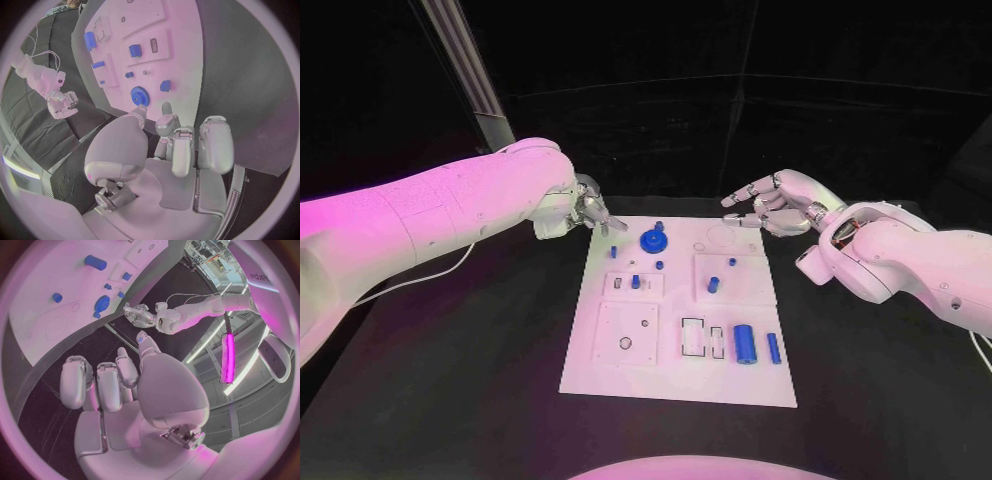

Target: Assemble the parts on the task board

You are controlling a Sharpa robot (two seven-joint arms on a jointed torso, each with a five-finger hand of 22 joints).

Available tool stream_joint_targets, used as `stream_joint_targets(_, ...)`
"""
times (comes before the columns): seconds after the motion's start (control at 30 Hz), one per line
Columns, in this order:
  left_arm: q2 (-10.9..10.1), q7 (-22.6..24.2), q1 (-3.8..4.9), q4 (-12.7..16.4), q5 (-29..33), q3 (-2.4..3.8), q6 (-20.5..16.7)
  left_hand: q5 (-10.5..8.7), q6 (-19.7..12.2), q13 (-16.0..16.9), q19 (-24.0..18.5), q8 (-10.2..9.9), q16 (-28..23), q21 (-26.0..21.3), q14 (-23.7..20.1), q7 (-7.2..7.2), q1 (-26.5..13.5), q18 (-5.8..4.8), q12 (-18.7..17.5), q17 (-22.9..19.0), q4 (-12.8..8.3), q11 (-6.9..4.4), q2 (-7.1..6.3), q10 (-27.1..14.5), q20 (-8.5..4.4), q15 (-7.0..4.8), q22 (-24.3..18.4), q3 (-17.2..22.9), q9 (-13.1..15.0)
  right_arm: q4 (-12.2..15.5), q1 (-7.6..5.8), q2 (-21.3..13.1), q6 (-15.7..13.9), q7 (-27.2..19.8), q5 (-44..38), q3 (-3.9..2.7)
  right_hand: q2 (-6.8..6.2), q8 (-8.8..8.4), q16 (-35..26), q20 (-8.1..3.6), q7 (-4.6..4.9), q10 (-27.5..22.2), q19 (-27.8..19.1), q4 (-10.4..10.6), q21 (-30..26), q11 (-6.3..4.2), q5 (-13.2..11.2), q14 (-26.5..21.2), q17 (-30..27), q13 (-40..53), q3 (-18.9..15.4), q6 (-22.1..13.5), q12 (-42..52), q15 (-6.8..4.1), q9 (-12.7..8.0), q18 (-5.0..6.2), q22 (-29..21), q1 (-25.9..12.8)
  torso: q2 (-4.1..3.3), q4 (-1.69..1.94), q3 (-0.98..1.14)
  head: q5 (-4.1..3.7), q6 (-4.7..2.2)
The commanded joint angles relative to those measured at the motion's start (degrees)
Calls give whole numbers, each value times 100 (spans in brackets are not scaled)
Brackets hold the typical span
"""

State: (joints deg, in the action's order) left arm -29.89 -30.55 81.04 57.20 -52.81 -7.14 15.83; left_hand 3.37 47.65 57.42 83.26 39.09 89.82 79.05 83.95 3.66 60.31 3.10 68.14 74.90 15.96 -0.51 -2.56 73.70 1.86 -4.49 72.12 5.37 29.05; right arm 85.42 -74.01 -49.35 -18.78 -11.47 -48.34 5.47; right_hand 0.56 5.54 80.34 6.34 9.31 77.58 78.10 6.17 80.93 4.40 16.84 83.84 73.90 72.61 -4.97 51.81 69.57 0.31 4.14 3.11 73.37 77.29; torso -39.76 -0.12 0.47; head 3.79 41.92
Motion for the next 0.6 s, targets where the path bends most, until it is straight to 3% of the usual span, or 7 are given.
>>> stream_joint_targets(0.03,91,105,13,-150,-171,3,366,21,50,-2,4,-19,18,-3,605,4,85,73,18,1510,-5,4,-4,-12,31,43,8,-35,-10,0,-10,13,31,-26,-10,-3,9,28,-32,-3,5,-17,-28,2,-20,-12,-20,258,-6,1,-25,37,-10,-35,2,88,-5,-26,4,12,-5,20,-4)
stream_joint_targets(0.43,278,200,-47,-488,-246,-3,566,18,53,2,11,-21,18,7,605,4,100,69,22,1510,-7,2,6,-10,30,42,25,-44,-18,-20,-10,44,57,-28,-11,-3,17,31,-27,-3,3,-8,-26,5,-19,-14,-9,260,4,10,-33,41,3,-36,3,88,-3,-25,5,11,-3,47,23)
stream_joint_targets(0.6,326,280,-76,-535,-326,-8,606,4,72,12,17,-39,18,13,605,3,53,67,39,1510,42,1,31,1,27,40,39,-152,-55,-22,-10,56,66,-21,-76,-3,17,31,-27,-3,3,-8,-26,5,-19,-14,-9,260,4,10,-33,41,3,-36,3,88,-3,-25,1,7,-3,23,25)
